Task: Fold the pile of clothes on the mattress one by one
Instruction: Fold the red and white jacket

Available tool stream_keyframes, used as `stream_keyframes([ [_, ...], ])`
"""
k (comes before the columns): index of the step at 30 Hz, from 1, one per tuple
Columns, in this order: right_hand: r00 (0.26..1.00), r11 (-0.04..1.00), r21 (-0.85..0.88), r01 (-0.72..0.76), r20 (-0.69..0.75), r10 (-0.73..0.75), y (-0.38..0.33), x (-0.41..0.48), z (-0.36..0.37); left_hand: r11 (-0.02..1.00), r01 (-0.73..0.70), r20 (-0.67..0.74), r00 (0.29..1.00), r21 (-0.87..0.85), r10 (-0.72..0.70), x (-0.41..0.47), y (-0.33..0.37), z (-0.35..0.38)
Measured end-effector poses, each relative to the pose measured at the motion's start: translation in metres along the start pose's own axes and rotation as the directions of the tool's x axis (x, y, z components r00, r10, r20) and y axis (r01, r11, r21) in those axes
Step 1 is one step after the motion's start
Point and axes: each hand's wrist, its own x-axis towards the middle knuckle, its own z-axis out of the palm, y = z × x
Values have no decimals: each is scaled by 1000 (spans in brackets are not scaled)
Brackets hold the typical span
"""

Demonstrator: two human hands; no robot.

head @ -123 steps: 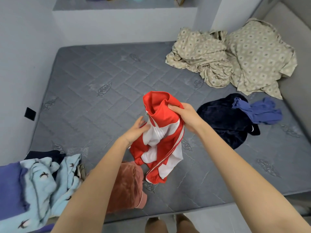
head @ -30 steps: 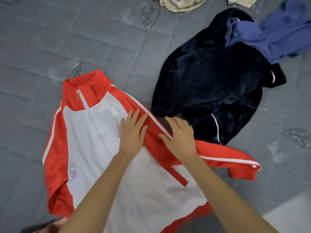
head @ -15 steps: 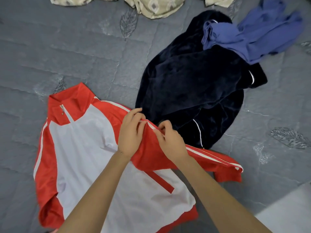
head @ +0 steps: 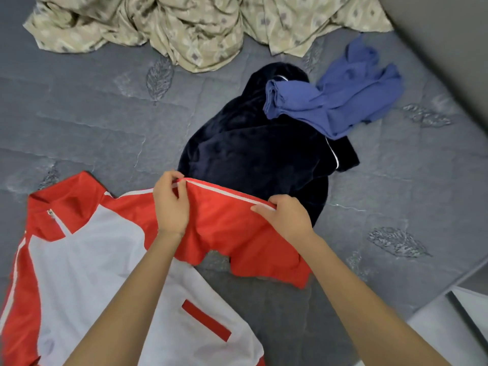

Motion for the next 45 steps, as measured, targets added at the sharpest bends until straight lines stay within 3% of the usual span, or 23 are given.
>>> stream_keyframes([
  [3, 995, 995, 99, 21, -100, -11, 4, 7, -17, 952, -251, 213, 954, 175, 213, -7, 11, 15],
  [5, 994, 988, 147, 48, -102, -33, 2, 11, -27, 907, -389, 358, 879, 159, 314, -15, 31, 29],
  [8, 992, 973, 210, 98, -92, -80, 0, 13, -40, 886, -448, 465, 814, 121, 348, -21, 50, 51],
  [11, 994, 974, 198, 107, -57, -97, 6, 14, -49, 938, -341, 405, 866, 52, 293, -14, 57, 61],
  [15, 1000, 999, 45, -7, 11, 7, 25, 15, -62, 986, -142, 291, 943, -86, 161, -1, 62, 65],
  [19, 972, 976, -174, -133, -214, 95, 31, 16, -76, 995, -96, 364, 926, -27, 99, 1, 67, 62],
  [23, 932, 944, -297, -145, -360, 30, 19, 22, -75, 983, -145, 350, 932, 116, 96, -10, 71, 50],
  [31, 891, 964, -216, 157, -391, -232, -29, 4, -13, 956, -70, 253, 968, 285, -5, -46, 15, -24],
  [37, 859, 872, -319, 371, -237, -453, -93, -38, 88, 876, -8, 260, 956, 483, -134, -93, -63, -117],
  [40, 865, 842, -317, 437, -108, -490, -128, -64, 141, 859, 27, 215, 964, 511, -158, -115, -104, -169],
  [45, 814, 774, -351, 527, -51, -578, -169, -105, 225, 839, 141, 119, 964, 526, -237, -157, -165, -243],
])
